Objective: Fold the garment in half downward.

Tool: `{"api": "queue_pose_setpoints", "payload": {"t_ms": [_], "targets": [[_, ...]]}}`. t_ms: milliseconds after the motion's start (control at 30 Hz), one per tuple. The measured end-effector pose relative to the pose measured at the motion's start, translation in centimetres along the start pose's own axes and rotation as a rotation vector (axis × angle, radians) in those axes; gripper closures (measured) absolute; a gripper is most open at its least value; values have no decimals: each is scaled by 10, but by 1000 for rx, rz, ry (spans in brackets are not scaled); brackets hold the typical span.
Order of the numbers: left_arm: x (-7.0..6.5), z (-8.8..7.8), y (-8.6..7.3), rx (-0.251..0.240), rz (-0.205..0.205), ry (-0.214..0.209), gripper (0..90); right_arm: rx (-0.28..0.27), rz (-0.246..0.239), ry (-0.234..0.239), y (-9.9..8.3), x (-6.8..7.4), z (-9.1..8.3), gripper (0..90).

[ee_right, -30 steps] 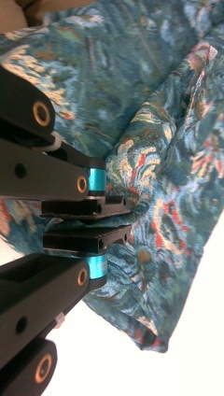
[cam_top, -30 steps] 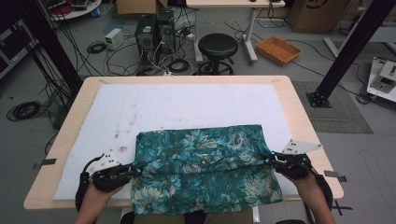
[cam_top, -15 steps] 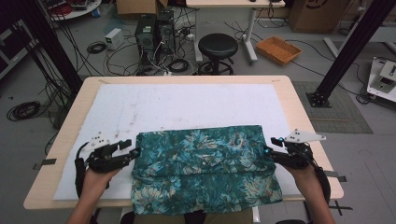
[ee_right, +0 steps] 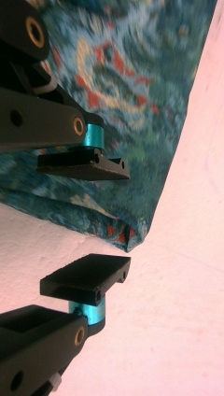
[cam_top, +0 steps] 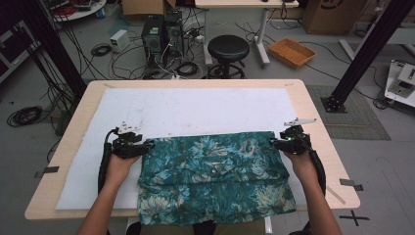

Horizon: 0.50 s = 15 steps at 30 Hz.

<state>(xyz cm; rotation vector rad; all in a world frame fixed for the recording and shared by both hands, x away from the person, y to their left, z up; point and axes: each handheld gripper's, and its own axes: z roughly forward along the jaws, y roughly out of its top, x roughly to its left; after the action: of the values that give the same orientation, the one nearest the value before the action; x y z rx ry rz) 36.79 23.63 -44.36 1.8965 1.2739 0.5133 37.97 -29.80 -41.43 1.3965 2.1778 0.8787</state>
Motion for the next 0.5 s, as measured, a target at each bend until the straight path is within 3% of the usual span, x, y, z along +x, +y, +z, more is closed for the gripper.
{"api": "queue_pose_setpoints", "payload": {"t_ms": [100,233,333,433,500], "targets": [[3,2,-5,31,-13,4,493,47,14,-20,3,-1,12,507],[3,1,-9,7,-18,13,539,92,24,-23,1,-1,24,508],[1,0,-10,6,-2,22,592,90,31,-14,-3,-1,27,530],[-5,0,-11,0,23,-13,796,83,8,22,-4,0,27,679],[-7,0,-10,-3,19,0,859,83,-4,59,-4,2,27,826]]}}
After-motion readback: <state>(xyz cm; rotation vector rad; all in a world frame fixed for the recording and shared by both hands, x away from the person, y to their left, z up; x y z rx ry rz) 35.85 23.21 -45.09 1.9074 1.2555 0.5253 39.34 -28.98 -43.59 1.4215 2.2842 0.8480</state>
